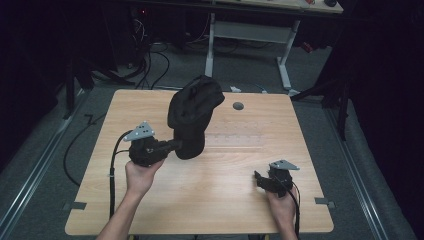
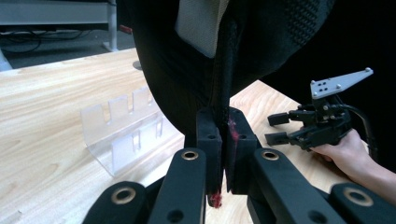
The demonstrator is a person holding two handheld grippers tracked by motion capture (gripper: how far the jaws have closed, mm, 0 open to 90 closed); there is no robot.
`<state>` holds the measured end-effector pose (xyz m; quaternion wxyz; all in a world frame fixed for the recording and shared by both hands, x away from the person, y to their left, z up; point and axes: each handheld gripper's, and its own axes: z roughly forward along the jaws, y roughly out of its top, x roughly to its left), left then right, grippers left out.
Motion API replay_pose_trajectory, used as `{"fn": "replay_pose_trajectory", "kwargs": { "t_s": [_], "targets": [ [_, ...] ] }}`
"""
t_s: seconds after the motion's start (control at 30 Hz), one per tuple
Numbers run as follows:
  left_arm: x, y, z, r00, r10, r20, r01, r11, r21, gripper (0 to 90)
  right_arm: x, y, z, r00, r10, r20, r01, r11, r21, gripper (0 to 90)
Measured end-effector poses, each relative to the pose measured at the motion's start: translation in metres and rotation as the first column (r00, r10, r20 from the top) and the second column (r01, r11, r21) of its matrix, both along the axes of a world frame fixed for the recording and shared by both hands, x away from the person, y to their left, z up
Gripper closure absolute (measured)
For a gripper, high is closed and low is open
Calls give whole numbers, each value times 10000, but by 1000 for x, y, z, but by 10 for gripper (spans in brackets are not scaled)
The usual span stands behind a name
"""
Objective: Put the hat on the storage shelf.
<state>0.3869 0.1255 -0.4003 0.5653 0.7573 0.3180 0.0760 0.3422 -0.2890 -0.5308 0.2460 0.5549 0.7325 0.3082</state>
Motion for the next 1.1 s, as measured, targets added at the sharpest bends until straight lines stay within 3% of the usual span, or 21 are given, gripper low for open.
{"fn": "replay_pose_trajectory", "kwargs": {
  "t_s": [0.43, 0.77, 1.1],
  "targets": [
    [24, -7, 9, 9981, 476, 389, -469, 9987, -205, 868, 0, 0, 0, 10000, 15, -12, -15, 10000, 4, 328],
    [43, -7, 0, 9915, 1227, 433, -1236, 9922, 178, 868, 0, 0, 0, 10000, 44, -22, -44, 10000, 10, 326],
    [50, -17, -11, 9866, 1512, 615, -1550, 9858, 639, 868, 0, 0, 0, 9999, 106, 6, -106, 9999, -28, 326]
  ]
}}
